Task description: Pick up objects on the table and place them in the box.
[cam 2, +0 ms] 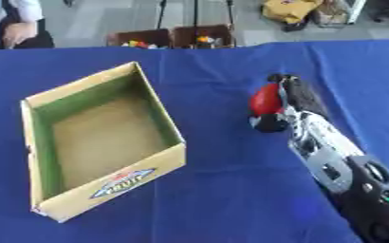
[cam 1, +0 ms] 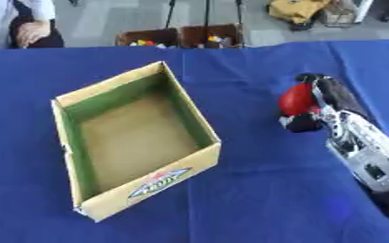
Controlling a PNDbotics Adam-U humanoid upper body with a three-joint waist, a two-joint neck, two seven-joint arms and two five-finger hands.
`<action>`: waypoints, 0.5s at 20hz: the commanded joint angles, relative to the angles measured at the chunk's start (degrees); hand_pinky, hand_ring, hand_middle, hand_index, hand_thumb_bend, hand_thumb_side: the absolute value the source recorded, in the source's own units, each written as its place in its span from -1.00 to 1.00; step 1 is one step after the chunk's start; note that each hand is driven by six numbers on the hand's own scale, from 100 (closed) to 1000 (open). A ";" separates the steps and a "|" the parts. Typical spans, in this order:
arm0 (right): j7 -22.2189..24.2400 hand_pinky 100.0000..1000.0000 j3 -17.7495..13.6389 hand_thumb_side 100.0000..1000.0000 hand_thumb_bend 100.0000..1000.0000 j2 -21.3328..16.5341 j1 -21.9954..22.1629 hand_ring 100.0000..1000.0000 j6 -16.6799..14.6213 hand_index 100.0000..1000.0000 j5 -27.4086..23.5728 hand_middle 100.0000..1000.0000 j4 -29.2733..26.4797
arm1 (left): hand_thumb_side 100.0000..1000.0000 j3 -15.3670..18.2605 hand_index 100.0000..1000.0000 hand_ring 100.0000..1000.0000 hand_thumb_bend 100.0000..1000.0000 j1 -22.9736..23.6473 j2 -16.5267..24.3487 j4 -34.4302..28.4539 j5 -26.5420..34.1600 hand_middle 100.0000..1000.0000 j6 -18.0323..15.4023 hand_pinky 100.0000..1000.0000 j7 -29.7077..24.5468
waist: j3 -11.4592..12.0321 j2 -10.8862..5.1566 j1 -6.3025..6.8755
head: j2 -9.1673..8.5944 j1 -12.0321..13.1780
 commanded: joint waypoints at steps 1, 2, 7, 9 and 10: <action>-0.78 0.22 -1.23 -0.94 -0.47 -2.49 -1.26 -0.05 0.22 0.74 -0.82 0.30 -3.80 | 1.00 0.28 0.78 0.78 -1.00 -0.45 0.97 -0.85 0.12 0.69 0.06 0.35 -0.12 | -0.06 -0.72 -0.18 | -0.37 0.19; -0.92 0.22 -1.37 -1.00 -0.40 -2.80 -1.36 -0.06 0.27 0.74 -1.04 0.30 -4.88 | 1.00 0.29 0.78 0.78 -1.00 -0.44 0.99 -0.85 0.12 0.69 0.06 0.35 -0.14 | -0.05 -0.74 -0.20 | -0.38 0.20; -0.79 0.21 -1.63 -1.00 -0.40 -4.19 -2.38 -0.07 0.67 0.73 -2.05 0.29 -10.22 | 1.00 0.25 0.78 0.78 -1.00 -0.50 1.07 -0.85 0.15 0.69 0.07 0.35 -0.26 | -0.07 -0.87 -0.28 | -0.28 0.15; -0.47 0.21 -1.56 -1.00 -0.38 -4.70 -3.29 -0.07 0.82 0.72 -2.47 0.28 -12.24 | 1.00 0.24 0.78 0.78 -1.00 -0.52 1.12 -0.85 0.17 0.69 0.06 0.36 -0.30 | -0.05 -0.99 -0.34 | -0.27 0.11; -0.20 0.20 -1.45 -1.00 -0.38 -4.93 -3.81 -0.07 0.89 0.72 -2.70 0.28 -13.14 | 1.00 0.23 0.78 0.78 -1.00 -0.51 1.15 -0.85 0.18 0.69 0.06 0.36 -0.32 | -0.03 -1.06 -0.36 | -0.28 0.11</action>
